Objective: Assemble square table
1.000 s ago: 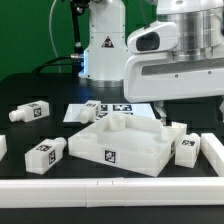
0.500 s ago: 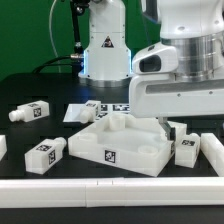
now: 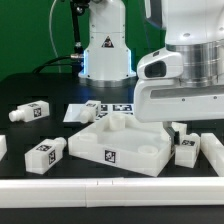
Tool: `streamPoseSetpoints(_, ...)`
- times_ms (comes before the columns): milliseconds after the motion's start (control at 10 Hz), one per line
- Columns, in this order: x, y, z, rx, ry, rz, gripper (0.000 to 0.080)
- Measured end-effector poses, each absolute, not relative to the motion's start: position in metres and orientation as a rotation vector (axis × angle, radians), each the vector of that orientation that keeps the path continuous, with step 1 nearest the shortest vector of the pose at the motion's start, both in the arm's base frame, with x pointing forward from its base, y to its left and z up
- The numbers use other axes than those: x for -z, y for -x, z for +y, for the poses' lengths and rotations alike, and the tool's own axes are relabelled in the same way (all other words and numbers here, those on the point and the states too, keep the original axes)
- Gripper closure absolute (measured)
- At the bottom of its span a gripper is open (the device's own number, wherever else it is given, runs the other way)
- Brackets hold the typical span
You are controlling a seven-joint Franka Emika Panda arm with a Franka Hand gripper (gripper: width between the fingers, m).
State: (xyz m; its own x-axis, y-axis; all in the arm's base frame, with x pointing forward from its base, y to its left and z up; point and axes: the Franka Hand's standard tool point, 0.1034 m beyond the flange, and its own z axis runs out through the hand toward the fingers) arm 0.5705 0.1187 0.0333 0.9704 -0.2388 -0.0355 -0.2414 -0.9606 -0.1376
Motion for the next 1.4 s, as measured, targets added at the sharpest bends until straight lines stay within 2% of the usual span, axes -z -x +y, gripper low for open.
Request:
streamPoseSetpoints(400, -0.033, -0.572, 0.115, 0.001, 2.981, 0.332, 0.015)
streamPoseSetpoints(900, -0.025, -0.571, 0.09, 0.007, 2.997, 0.262, 0.015)
streamPoseSetpoints(1400, -0.019, -0.569, 0.087, 0.003, 3.004, 0.237, 0.015)
